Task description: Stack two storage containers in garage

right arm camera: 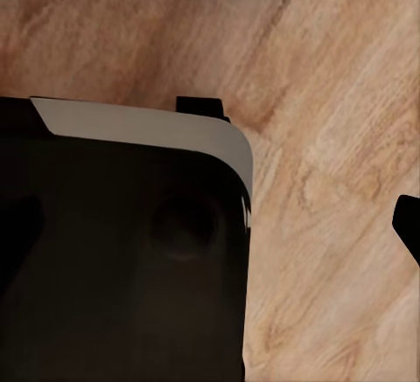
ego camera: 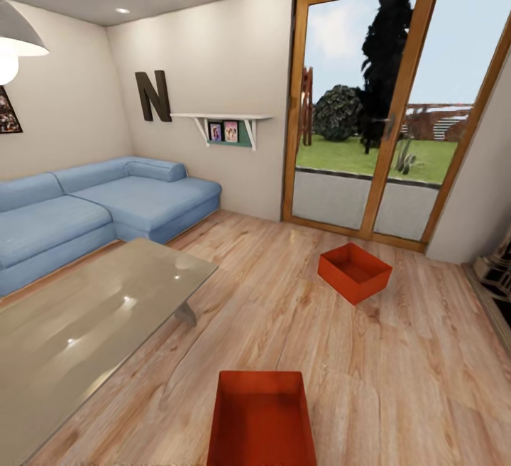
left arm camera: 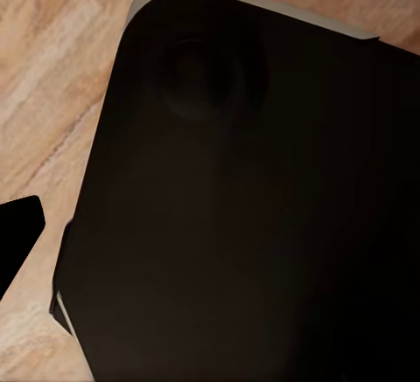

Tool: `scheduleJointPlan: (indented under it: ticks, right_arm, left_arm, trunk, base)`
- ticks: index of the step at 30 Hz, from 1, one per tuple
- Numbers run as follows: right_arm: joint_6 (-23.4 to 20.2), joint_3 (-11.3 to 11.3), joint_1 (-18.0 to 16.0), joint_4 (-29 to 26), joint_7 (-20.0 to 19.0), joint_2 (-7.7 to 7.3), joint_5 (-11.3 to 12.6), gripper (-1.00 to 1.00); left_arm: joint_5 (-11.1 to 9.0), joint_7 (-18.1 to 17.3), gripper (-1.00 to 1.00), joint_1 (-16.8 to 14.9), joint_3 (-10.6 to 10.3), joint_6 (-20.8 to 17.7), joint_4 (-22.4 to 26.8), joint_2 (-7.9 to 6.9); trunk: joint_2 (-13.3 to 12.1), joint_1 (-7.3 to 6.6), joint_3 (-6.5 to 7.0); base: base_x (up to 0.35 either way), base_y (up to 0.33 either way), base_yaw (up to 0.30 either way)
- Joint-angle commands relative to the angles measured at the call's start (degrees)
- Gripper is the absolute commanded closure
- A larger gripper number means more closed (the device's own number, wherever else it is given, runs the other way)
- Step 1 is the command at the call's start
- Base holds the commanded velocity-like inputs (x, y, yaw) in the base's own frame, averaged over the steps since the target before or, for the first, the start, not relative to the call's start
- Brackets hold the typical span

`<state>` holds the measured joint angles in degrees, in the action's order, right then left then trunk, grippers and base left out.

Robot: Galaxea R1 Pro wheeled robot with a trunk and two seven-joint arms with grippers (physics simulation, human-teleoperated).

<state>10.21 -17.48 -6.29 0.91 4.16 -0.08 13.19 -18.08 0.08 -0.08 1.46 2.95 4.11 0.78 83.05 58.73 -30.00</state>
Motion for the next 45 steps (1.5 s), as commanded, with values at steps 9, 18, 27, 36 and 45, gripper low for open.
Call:
scheduleJointPlan:
  ticks: [9, 18, 27, 36, 45]
  right_arm:
    - [0.25, -0.45, -0.04, 0.10, 0.06, -0.01, 0.56, -1.00]
    - [0.19, -0.43, -0.04, 0.12, 0.30, -0.01, 0.70, -1.00]
    - [0.19, -0.36, -0.04, 0.14, 0.32, 0.08, 0.78, -1.00]
    - [0.25, -0.05, -0.04, 0.14, 0.38, 0.25, 0.94, -1.00]
    - [0.25, -0.28, -0.04, 0.14, 0.38, 0.26, 0.88, -1.00]
  left_arm:
    - [-0.12, -0.04, -1.00, -0.01, 0.05, 0.12, 0.02, 0.10]
    - [-0.18, -0.08, -1.00, -0.01, 0.04, 0.12, 0.02, 0.11]
    - [-0.18, -0.05, -1.00, -0.01, 0.04, 0.12, 0.02, 0.02]
    - [-0.18, 0.00, -1.00, -0.01, 0.06, 0.12, 0.02, 0.02]
    - [-0.15, 0.01, -1.00, -0.01, 0.07, 0.12, 0.02, 0.02]
  trunk:
    - [0.03, 0.00, -0.83]
    - [0.03, 0.00, -1.36]
    - [0.03, 0.00, -1.39]
    - [0.03, 0.00, -1.39]
    - [0.03, 0.00, -1.39]
  base:
    - [0.000, -0.060, 0.125]
    - [0.000, -0.057, 0.077]
    - [0.000, -0.001, 0.002]
    - [0.000, 0.000, -0.117]
    - [0.000, 0.000, -0.175]
